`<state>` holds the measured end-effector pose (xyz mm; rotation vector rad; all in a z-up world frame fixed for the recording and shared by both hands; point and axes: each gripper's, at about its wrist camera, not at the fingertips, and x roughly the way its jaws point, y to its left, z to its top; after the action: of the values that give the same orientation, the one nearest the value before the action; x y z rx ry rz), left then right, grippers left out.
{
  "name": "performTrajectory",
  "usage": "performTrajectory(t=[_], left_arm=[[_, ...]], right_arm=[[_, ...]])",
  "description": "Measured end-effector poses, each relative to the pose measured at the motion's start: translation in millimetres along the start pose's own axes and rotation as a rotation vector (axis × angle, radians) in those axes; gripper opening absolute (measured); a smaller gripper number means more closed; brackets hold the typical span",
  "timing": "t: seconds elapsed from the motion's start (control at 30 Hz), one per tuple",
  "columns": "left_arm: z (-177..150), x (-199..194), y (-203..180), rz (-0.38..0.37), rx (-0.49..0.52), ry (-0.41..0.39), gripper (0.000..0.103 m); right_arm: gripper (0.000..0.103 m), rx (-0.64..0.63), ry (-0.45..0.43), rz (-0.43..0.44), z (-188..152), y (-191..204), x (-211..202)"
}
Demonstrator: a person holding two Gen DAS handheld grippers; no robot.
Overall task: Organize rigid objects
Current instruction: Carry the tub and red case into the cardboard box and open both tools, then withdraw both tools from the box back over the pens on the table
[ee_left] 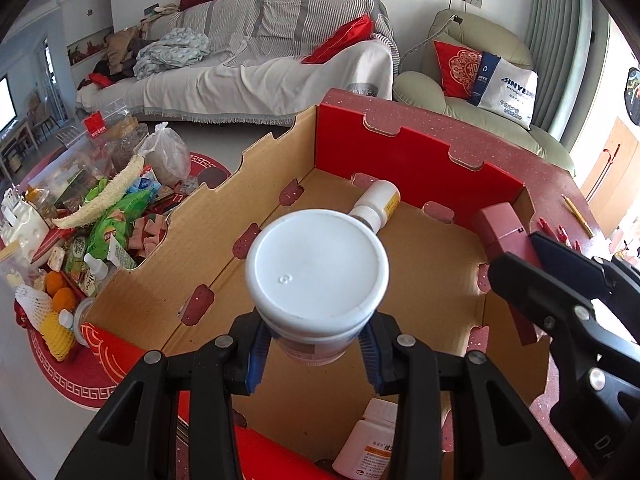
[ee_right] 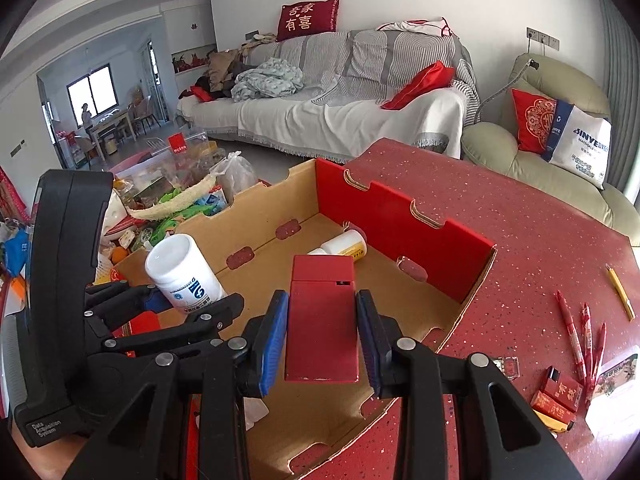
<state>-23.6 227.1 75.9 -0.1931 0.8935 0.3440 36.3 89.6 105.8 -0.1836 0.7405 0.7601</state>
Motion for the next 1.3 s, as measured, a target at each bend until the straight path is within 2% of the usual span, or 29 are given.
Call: performTrajectory(t=[0.4,0.47,0.5,0.57,0.77,0.9,1.0,1.13,1.23,1.3], left_arm=[[-0.4,12.2,4.2,0.009,-0.007,0.036,0.043],[-0.5,10.7,6.5,0.000,-0.023,0.029,0.055],[-0.1,9.0,7.0,0.002,-0.029,0.022,0.059],[-0.1,6.1,9.5,0.007,-0.041,0.012,0.076],[-4.0,-7.4,-0.5,-0.010,-0.004,-0.022,0.077],[-8.4,-23.7,-24.2,-0.047,0.042,-0.044,0.077],[-11.6,-40.5,-52.9,-0.093,0.087,-0.071,0.077],[-17.4,-58.8,-101.2,-0.168,0.154,-0.099,0.077],[-24.3,-60.8,-137.7,-0.247,0.205,-0.076,0.077],[-28.6,-56.3,-161.1,-0.257,0.243,-0.056,0.077]], right_arm=[[0.036,-0.001,0.032,0.008,0.1,-2.2,12.9],[0.037,0.001,0.025,-0.011,-0.1,-2.5,12.7],[0.048,0.005,0.017,-0.029,-0.2,-2.9,11.1],[0.060,0.031,-0.007,-0.041,0.1,-8.0,4.7],[0.061,0.080,-0.078,-0.050,-9.4,-26.7,-29.5],[0.061,0.132,-0.121,-0.104,-30.7,-54.9,-59.1],[0.061,0.191,-0.114,-0.177,-53.3,-92.3,-74.3],[0.061,0.318,-0.029,-0.215,-84.3,-153.2,-73.4],[0.061,0.323,0.035,-0.237,-99.0,-179.1,-65.9],[0.061,0.326,0.057,-0.232,-105.9,-191.5,-62.4]])
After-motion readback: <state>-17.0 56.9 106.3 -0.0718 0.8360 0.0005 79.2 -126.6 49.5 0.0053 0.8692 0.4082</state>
